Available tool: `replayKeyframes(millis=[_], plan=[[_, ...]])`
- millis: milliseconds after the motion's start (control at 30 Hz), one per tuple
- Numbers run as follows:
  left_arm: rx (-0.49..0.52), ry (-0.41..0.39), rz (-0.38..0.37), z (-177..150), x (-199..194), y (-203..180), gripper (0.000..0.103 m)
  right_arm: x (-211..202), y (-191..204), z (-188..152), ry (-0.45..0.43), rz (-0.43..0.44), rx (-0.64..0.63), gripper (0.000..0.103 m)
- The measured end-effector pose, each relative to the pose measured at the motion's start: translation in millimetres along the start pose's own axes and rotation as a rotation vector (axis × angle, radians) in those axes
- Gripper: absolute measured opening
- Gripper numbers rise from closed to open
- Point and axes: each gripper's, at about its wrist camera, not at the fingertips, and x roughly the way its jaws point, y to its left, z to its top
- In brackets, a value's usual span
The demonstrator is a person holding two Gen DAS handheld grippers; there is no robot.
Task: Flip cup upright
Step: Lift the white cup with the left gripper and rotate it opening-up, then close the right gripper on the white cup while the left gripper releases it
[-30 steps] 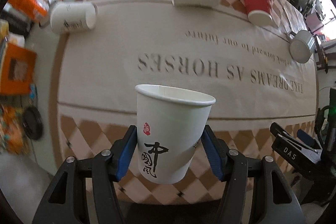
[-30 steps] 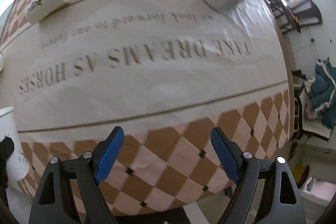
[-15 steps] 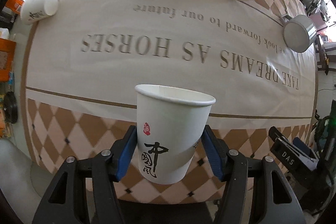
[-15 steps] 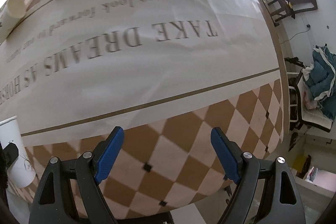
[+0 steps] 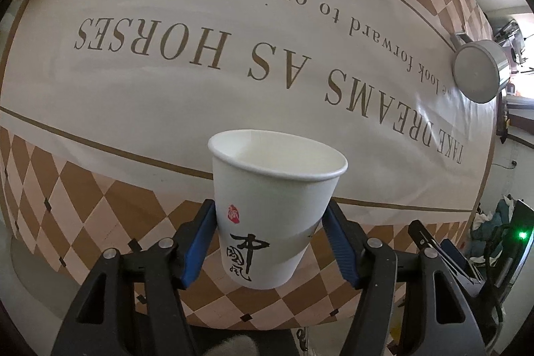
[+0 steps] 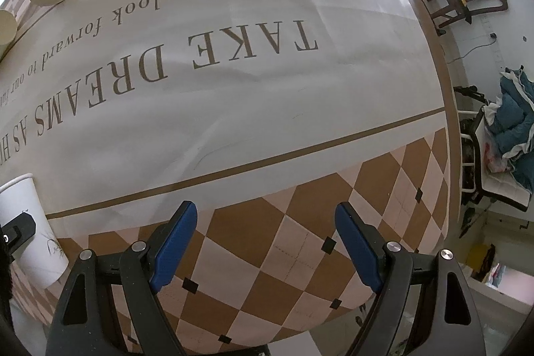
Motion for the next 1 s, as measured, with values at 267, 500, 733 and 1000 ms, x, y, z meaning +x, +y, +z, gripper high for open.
replayKeyframes(millis=[267,500,733,1000], plan=[[0.051,-0.068,0.045,-5,-7,-12,0.092,-2,-10,0,-0.02,0.051,0.002,0.086],[0.084,-0.267,0.115,-17,-61,5,0.103,-22,-8,-5,-0.056,0.109,-0.016,0.086],[0.14,-0.362,0.307,-29,-101,57,0.103,-58,19,-18,-0.086,0.14,-0.096,0.086],[0.075,-0.278,0.328,-34,-79,108,0.103,-98,85,-36,-0.077,0.19,-0.254,0.086]])
